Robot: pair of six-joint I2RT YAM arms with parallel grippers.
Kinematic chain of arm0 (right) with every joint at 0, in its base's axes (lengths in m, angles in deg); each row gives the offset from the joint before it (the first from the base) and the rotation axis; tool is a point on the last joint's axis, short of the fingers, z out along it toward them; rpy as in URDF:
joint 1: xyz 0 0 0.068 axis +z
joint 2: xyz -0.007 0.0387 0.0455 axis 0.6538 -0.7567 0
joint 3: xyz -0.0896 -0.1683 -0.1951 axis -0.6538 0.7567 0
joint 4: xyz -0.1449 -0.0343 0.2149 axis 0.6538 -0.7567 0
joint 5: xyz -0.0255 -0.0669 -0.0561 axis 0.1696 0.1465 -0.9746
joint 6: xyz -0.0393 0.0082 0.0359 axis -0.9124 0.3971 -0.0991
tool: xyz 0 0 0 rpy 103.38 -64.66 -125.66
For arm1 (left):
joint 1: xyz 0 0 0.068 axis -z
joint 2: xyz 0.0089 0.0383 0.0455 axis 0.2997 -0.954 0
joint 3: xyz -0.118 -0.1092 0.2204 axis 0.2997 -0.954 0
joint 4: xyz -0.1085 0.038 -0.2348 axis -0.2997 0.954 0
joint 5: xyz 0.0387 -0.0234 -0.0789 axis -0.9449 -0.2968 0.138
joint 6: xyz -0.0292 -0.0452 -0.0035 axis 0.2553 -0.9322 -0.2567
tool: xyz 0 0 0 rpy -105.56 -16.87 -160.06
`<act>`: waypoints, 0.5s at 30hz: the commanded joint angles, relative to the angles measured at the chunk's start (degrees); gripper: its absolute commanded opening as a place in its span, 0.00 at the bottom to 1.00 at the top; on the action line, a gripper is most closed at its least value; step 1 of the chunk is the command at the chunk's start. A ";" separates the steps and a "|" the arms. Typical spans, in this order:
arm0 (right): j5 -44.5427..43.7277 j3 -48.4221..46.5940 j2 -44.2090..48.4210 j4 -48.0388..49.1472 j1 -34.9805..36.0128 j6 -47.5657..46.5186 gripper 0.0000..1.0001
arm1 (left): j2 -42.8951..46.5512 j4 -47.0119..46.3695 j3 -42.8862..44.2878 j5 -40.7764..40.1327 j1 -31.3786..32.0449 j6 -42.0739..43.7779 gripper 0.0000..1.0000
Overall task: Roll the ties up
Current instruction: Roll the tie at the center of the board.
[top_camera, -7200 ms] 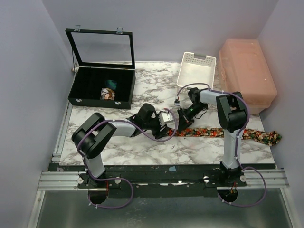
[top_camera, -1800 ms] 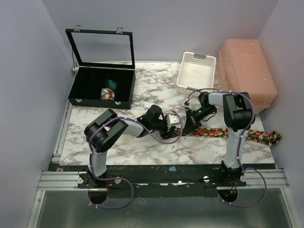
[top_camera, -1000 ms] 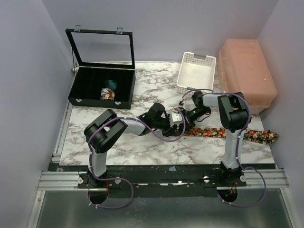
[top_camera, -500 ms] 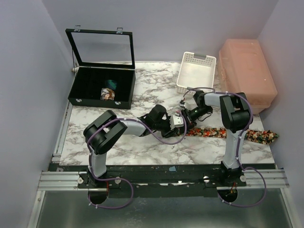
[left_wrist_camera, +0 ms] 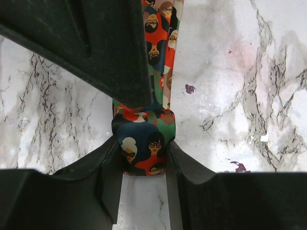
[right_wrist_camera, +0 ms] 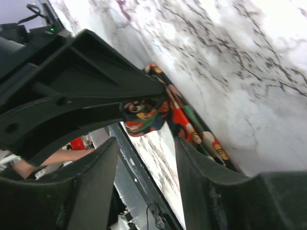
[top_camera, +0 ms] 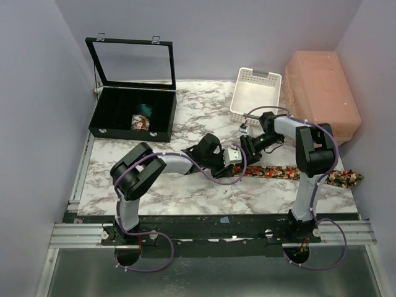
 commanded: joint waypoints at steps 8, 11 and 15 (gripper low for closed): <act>2.46 -2.47 -1.61 1.72 2.42 2.97 0.50 | -4.52 10.01 0.48 -4.96 -0.22 2.00 0.32; 2.76 -2.41 -2.36 1.77 3.10 2.70 0.42 | -4.65 10.59 0.97 -4.90 -0.20 2.00 0.32; -0.58 -1.56 -2.54 2.91 3.16 2.93 0.13 | -4.33 10.53 0.67 -4.70 -0.21 2.00 0.32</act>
